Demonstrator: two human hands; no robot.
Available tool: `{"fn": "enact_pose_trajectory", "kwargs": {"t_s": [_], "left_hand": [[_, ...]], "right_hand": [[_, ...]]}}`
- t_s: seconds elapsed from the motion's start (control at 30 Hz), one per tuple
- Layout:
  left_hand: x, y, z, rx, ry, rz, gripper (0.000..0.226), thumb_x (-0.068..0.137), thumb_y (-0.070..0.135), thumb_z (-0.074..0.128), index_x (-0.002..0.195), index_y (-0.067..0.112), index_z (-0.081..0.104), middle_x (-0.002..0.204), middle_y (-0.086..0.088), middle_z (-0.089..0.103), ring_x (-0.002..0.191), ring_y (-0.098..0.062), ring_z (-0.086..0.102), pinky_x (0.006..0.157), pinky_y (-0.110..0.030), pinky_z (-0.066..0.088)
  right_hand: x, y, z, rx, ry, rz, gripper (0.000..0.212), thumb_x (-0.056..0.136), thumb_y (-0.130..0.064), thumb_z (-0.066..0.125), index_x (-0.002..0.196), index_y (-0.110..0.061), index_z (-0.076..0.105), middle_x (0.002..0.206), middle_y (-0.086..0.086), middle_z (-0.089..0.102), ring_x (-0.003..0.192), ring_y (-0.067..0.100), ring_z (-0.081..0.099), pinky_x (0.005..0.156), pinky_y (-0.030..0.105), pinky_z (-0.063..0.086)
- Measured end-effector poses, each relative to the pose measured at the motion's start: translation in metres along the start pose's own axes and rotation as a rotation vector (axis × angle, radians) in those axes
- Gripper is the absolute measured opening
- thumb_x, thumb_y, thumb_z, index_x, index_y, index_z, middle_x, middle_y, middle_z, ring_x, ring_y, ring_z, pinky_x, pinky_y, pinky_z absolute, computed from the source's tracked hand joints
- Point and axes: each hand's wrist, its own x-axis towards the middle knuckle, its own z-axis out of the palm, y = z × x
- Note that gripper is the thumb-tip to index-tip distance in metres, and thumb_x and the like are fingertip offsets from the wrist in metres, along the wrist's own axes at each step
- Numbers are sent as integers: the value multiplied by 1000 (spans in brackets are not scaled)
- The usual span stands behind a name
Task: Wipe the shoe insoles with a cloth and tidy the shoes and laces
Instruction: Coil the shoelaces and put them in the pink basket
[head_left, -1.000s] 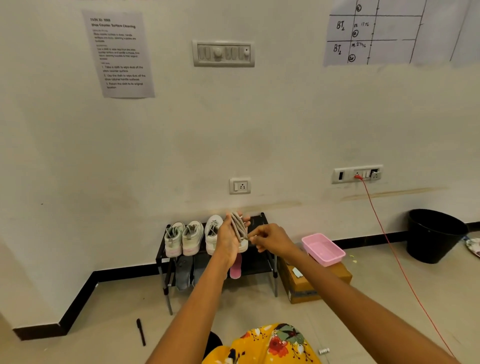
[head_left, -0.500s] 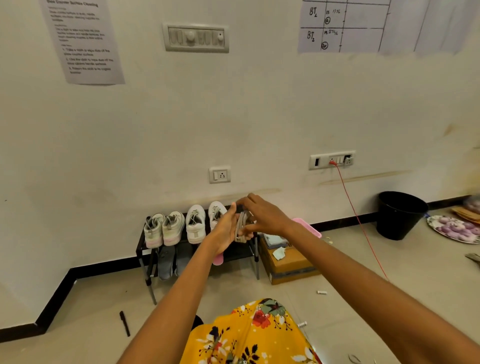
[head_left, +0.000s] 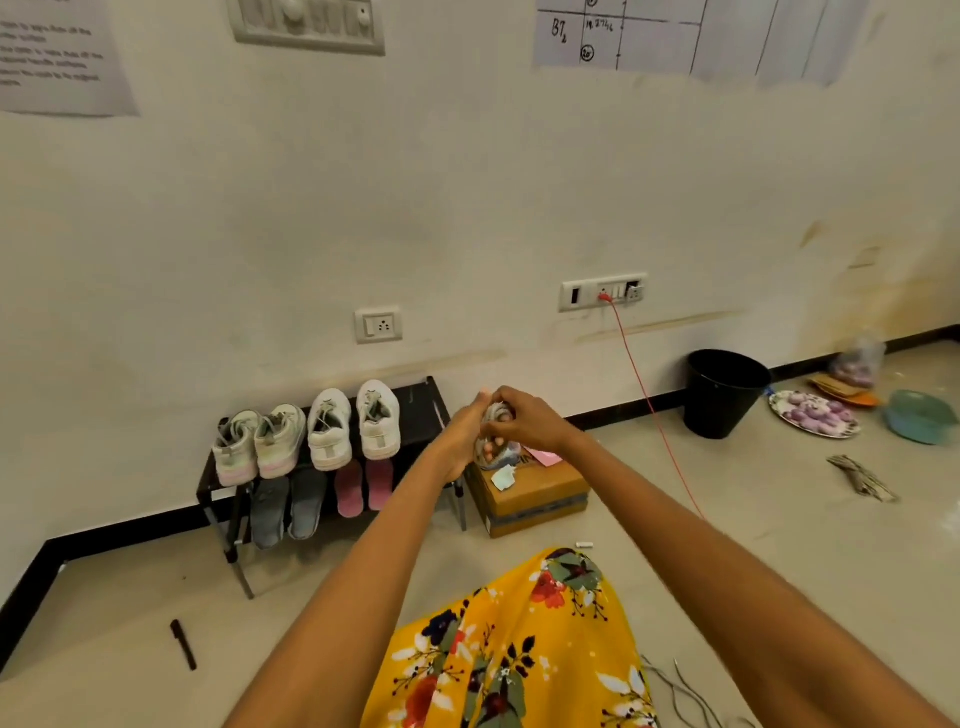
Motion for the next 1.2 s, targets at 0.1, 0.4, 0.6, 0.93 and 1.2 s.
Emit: {"fn": "enact_pose_trajectory", "kwargs": {"t_s": [0.1,0.4,0.6,0.93,1.2], "left_hand": [[25,-18,18,52,164,-56,56,100,49,24,101,8,61,81,-9,63,67,-16,60,57,-25,49],[150,-115,52,-218,318,-294,56,95,57,27,87,13,61,72,-11,56,68,-19,58,62,-28,50],[312,-189,66,-284,305,-487,57,99,48,28,132,5,46,127,-15,54,122,-32,49,103,-43,39],[463,-234,78,-347,175,-494,56,99,49,26,134,9,44,136,-9,51,125,-24,47,108,-41,35],[549,-207,105,-615,346,-487,51,98,50,31,137,20,44,133,-7,53,117,-26,53,102,-41,43]], "right_hand": [[-3,27,12,217,25,129,30,85,-21,64,110,-10,52,101,9,61,92,18,61,83,32,54],[47,161,90,833,111,632,52,84,-50,60,118,-11,60,106,17,67,99,30,66,95,42,51],[147,312,128,817,174,837,44,91,-41,53,124,-13,56,118,9,64,106,25,63,94,41,51],[246,416,126,730,307,893,21,96,-31,47,109,-18,59,99,2,62,90,18,60,79,28,52],[329,479,87,628,280,904,25,98,-23,45,114,-8,54,107,8,61,97,22,60,86,35,51]]}}
